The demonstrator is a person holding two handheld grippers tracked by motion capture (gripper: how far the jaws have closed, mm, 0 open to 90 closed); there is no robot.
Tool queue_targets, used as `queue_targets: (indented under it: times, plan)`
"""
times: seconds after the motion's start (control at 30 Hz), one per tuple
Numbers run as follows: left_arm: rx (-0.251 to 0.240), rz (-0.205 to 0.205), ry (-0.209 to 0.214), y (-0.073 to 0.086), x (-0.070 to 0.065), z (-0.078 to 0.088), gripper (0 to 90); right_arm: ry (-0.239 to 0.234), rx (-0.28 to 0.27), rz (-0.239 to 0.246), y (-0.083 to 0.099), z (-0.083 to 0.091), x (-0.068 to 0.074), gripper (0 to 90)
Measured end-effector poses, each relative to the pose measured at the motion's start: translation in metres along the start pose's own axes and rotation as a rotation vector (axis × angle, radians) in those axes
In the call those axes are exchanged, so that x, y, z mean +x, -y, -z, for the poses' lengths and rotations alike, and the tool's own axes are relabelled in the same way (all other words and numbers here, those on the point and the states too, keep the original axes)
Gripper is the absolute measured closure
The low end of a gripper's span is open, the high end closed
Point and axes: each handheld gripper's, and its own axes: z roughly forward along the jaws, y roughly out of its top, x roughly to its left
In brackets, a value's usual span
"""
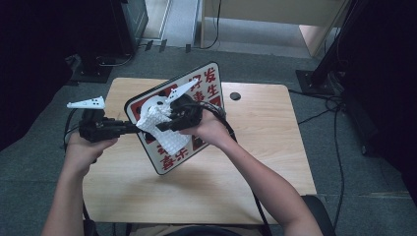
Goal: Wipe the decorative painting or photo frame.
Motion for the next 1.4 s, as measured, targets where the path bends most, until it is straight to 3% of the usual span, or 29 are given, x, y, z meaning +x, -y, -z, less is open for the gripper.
queue_targets:
  times: [0.27, 0.47, 1.4]
  plan:
    - [0.0, 0.002, 0.0, 0.0, 0.0, 0.0, 78.6, 0.003, 0.022, 0.01, 0.008, -0.007, 0.003, 77.5]
    - [-0.002, 0.004, 0.001, 0.0, 0.0, 0.0, 78.6, -0.024, 0.001, 0.009, 0.015, -0.011, 0.001, 77.6]
    - [-0.006, 0.007, 0.006, 0.001, 0.001, 0.0, 78.4, -0.04, -0.027, 0.035, 0.035, -0.023, 0.003, 77.6]
